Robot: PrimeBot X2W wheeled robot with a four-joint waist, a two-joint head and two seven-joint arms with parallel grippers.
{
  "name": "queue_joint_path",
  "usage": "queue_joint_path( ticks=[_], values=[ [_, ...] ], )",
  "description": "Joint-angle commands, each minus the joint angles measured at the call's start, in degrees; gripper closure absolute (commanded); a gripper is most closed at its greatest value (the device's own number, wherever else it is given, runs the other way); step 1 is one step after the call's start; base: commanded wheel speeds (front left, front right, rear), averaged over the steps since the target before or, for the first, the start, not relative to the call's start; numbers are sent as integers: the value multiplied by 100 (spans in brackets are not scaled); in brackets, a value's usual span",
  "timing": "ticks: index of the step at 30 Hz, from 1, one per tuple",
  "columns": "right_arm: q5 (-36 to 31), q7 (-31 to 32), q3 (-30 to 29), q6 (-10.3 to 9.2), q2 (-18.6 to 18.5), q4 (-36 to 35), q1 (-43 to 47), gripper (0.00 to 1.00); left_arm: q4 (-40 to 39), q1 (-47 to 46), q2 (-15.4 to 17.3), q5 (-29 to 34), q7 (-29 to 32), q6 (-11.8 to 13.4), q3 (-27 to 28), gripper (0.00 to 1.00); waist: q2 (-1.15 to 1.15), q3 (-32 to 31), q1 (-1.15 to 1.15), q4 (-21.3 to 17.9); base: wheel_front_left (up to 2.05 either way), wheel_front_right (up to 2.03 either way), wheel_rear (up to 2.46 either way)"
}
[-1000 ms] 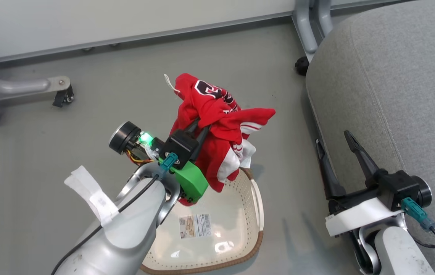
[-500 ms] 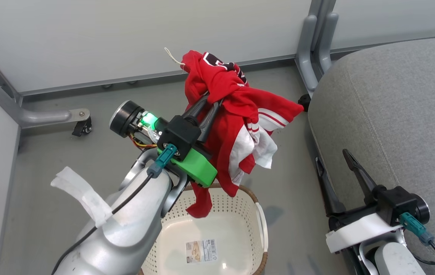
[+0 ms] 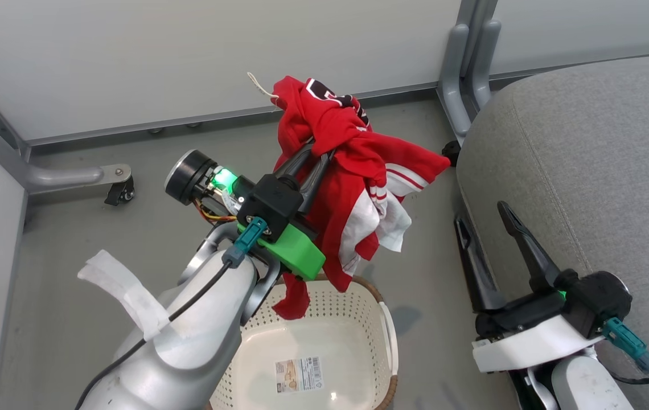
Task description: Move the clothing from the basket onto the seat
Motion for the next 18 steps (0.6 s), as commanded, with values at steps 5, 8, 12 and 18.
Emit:
queue_joint_path(
  ticks=[5, 8, 12, 18],
  values=[
    [90, -9, 436, -5, -20, -366, -206, 0, 7, -63, 36, 18, -36, 61, -5, 100, 61, 35, 0, -6, 0, 0, 0],
    [138, -8, 672, -6, -20, -518, -311, 0, 25, -103, 16, 18, -36, 75, -17, 100, 61, 75, 0, -9, 0, 0, 0],
    [96, -6, 904, -6, -20, -447, -440, 0, 15, -157, -32, 32, -36, 91, -45, 100, 61, 150, 0, -5, 0, 0, 0],
    [12, -6, 1081, -6, -19, -137, -687, 0, -46, -204, -122, 52, -37, 68, -141, 100, 61, 249, 0, 40, 0, 0, 0]
  ],
)
